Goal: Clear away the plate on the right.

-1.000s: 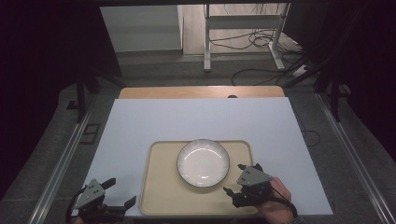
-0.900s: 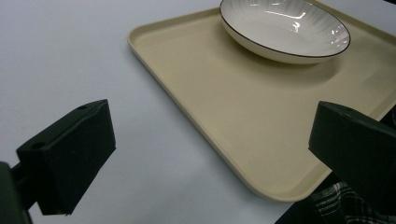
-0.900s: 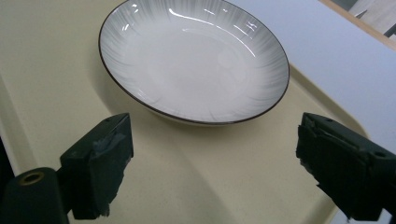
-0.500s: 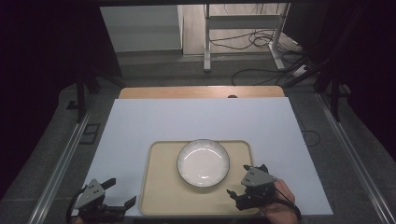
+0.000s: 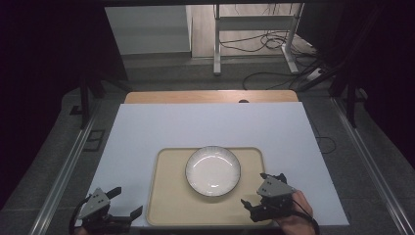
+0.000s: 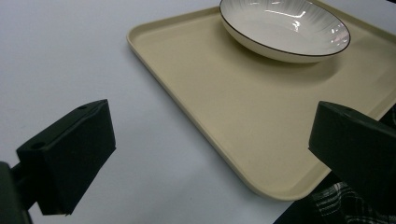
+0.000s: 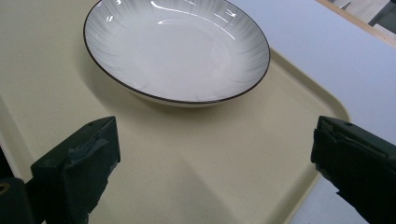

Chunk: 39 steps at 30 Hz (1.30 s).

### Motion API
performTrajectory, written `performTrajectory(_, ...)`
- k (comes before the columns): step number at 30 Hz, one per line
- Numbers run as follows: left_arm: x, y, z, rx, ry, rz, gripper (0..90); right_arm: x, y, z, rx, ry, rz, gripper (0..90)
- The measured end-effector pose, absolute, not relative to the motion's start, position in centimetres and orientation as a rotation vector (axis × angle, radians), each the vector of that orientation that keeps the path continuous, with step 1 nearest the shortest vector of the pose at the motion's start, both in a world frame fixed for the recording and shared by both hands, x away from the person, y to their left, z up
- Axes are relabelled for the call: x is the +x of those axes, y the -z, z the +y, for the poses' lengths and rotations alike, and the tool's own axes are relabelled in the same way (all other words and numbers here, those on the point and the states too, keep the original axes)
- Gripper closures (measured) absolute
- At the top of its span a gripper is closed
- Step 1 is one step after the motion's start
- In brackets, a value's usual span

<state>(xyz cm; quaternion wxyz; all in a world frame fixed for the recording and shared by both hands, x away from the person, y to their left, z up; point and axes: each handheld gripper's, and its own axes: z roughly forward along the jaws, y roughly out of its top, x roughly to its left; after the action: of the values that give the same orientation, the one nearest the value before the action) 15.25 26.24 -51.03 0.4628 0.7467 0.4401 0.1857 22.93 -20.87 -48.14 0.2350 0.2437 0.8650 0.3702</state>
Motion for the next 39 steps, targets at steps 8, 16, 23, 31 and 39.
performTrajectory(8, 15.2, 51.0, 26.2, 1.838, -0.456, 1.083, 0.3, 22.6, 48.0, -21.5, 0.687, -1.032, 2.352, 0.8)
performTrajectory(16, 15.2, 51.0, 26.2, 1.839, -0.455, 1.082, 0.3, 22.3, 47.9, -22.2, 0.716, -1.049, 2.333, 0.7)
performTrajectory(23, 15.2, 51.0, 26.2, 1.841, -0.456, 1.082, 0.3, 22.0, 48.0, -22.8, 0.738, -1.055, 2.325, 0.7)
performTrajectory(31, 15.2, 51.0, 26.2, 1.842, -0.457, 1.081, 0.2, 21.8, 48.2, -23.5, 0.772, -1.059, 2.324, 0.7)
performTrajectory(39, 15.3, 51.0, 26.2, 1.846, -0.454, 1.079, 0.3, 21.5, 48.2, -24.1, 0.793, -1.050, 2.309, 0.0)
